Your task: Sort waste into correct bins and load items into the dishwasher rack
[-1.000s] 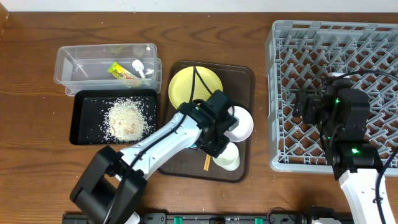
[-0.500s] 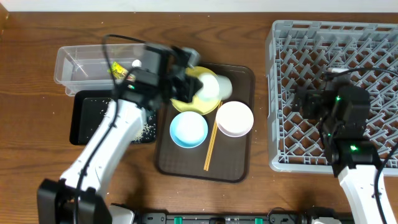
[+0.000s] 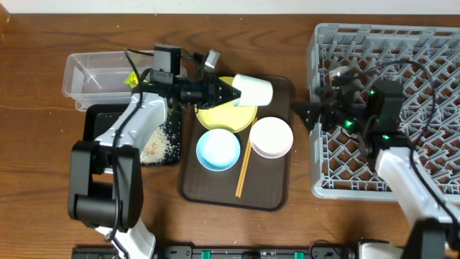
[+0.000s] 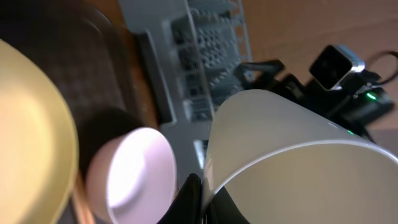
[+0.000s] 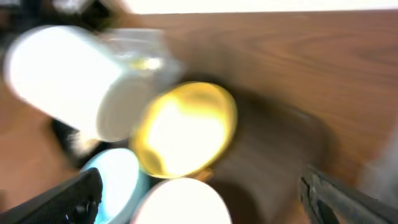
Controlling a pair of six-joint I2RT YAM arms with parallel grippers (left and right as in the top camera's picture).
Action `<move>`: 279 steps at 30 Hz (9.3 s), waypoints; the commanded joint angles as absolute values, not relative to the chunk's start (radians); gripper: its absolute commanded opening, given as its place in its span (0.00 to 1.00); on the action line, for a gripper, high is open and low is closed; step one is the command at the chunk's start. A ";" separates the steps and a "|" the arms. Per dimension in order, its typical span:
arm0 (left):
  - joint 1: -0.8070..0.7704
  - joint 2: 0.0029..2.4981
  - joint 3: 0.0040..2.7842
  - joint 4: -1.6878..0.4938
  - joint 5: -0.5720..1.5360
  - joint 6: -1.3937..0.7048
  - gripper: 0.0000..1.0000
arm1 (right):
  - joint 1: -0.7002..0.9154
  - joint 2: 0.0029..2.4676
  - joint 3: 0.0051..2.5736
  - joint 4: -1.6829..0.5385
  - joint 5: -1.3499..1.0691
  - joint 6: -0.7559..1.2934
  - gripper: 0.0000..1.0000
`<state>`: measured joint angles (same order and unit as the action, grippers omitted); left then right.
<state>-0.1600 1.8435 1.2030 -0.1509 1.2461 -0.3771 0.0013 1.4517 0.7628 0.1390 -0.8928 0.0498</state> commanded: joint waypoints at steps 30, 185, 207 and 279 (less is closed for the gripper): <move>-0.301 1.841 1.212 -0.047 1.396 -0.511 0.06 | 0.059 1.593 0.778 0.390 -1.396 0.036 0.98; -0.146 1.504 1.210 -0.849 0.028 -0.324 0.56 | 0.137 1.617 1.411 -0.827 -0.227 -0.113 0.82; -0.146 1.504 1.210 -0.849 0.029 -0.324 0.61 | 0.363 1.983 1.411 -0.868 -0.086 -0.128 0.27; -0.146 1.504 1.206 -0.852 0.029 -0.324 0.61 | 0.205 2.048 1.567 -0.327 0.890 -0.202 0.01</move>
